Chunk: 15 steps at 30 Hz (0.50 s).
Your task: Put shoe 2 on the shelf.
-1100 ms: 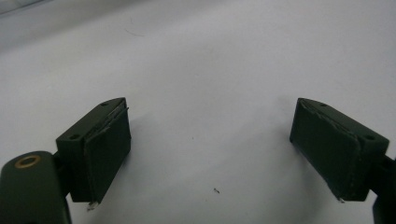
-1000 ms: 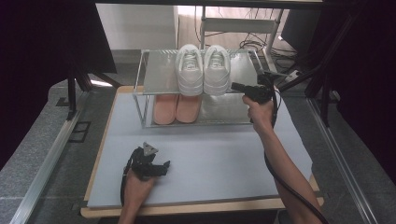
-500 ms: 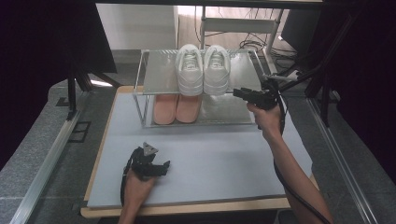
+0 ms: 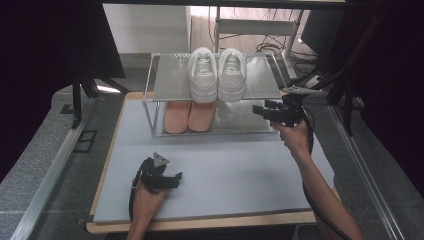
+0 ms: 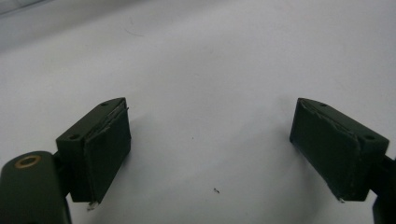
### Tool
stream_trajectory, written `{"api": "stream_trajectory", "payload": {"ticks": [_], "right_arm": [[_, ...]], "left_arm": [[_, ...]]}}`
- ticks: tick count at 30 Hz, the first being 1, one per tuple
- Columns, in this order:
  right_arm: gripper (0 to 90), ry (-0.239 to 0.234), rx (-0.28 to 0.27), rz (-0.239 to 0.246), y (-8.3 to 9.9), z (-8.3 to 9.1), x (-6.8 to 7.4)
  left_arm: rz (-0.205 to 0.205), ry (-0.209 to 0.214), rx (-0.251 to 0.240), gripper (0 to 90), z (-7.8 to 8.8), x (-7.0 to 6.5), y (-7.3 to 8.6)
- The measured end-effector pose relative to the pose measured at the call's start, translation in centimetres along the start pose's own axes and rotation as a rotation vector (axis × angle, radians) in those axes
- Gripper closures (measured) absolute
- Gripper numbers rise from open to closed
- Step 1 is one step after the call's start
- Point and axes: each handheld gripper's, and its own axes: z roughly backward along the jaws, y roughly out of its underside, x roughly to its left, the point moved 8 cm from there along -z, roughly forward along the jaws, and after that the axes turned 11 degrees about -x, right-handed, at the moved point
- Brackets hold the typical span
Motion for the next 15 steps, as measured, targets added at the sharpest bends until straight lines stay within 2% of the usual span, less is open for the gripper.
{"api": "stream_trajectory", "payload": {"ticks": [4,10,15], "right_arm": [[30.8,-0.001,0.021,0.044,0.7,0.8,0.0],[27.4,-0.007,0.036,0.053,2.0,2.0,-0.1],[23.5,0.006,0.076,0.084,3.7,2.8,-0.4]], "left_arm": [[0.0,0.0,-0.001,12.8,0.0,0.0,0.0],[-0.004,0.0,-0.001,12.9,0.0,0.0,0.0],[-0.004,-0.001,-0.001,12.9,0.0,0.0,0.0]]}}
